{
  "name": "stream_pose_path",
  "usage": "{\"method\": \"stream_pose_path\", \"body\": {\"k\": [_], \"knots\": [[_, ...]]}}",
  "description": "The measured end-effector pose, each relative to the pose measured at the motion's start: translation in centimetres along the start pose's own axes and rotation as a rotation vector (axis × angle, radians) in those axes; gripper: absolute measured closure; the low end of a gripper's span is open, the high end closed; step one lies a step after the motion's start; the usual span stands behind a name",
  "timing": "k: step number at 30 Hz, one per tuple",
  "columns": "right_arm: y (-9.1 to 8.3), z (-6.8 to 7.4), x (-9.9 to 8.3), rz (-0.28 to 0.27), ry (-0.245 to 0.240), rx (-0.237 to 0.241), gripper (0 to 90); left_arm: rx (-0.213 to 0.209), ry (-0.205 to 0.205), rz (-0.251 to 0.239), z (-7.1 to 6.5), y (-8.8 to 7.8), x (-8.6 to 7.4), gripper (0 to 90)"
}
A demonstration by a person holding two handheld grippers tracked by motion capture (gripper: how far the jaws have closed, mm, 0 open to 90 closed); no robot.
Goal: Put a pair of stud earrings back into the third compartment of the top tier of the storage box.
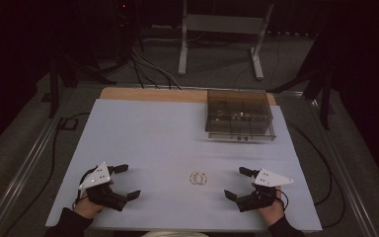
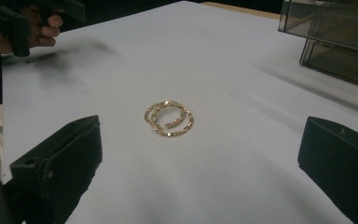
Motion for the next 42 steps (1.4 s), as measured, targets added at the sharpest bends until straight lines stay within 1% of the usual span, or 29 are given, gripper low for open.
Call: {"method": "stream_pose_path", "body": {"k": [2,5,6,7,8,10,11,14,17,19,20,23,24,29,37,38,42], "knots": [[0.0,0.0,0.0,0.005,0.014,0.011,0.0,-0.004,-0.001,-0.005,-0.1,-0.1,0.0,0.5],[0.1,0.0,0.0,0.011,0.011,0.002,0.0,-0.003,-0.002,-0.006,-0.1,-0.1,0.0,0.5],[0.1,-0.1,0.0,0.019,0.034,0.015,0.0,-0.007,-0.004,-0.003,-0.1,0.0,0.0,0.5],[0.1,-0.1,0.0,0.019,0.034,0.015,0.0,-0.007,-0.004,-0.003,-0.1,0.0,0.0,0.5],[0.2,-0.1,0.1,0.031,0.042,0.023,0.0,-0.011,-0.008,-0.003,-0.1,0.0,0.0,0.5],[0.2,-0.1,0.1,0.038,0.045,0.025,0.0,-0.010,-0.001,0.003,-0.1,0.1,-0.1,0.5],[0.2,0.0,0.3,0.039,0.048,0.037,0.0,-0.010,-0.001,0.003,-0.1,0.1,-0.1,0.5],[0.2,0.2,0.7,0.046,0.037,0.038,0.0,-0.016,-0.009,0.001,-0.1,0.2,-0.1,0.5],[-0.1,0.4,1.3,0.031,0.046,0.036,0.0,-0.019,-0.007,0.007,-0.1,0.2,-0.2,0.5],[-0.2,0.5,1.8,0.026,0.061,0.049,0.0,-0.023,-0.008,0.004,-0.1,0.2,-0.2,0.5],[-0.3,0.5,2.0,0.021,0.062,0.045,0.0,-0.021,-0.007,0.004,-0.1,0.2,-0.2,0.5],[-0.3,0.7,2.4,0.021,0.054,0.048,0.0,-0.026,-0.005,0.005,-0.2,0.2,-0.2,0.5],[-0.2,0.8,2.7,0.030,0.034,0.042,0.0,-0.025,-0.005,0.006,-0.1,0.2,-0.2,0.5],[0.0,1.1,3.2,0.042,0.016,0.043,0.0,-0.027,-0.008,0.003,-0.1,0.2,-0.2,0.5],[0.6,1.1,4.0,0.032,0.009,0.040,0.0,-0.028,-0.004,0.005,-0.2,0.2,-0.1,0.5],[0.8,1.1,4.2,0.030,0.002,0.032,0.0,-0.028,-0.005,0.004,-0.2,0.2,-0.1,0.5],[1.3,1.1,4.5,0.037,0.003,0.036,0.0,-0.028,-0.008,0.002,-0.2,0.2,-0.1,0.5]]}}
Point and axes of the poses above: each handheld gripper's, and its own axes: y roughly forward along the jaws, x roughly out of its top, z roughly to its left, the point moved 2 cm from there along y, roughly forward along the jaws, and after that the axes turned 5 degrees about -z, right-handed, at the moved point
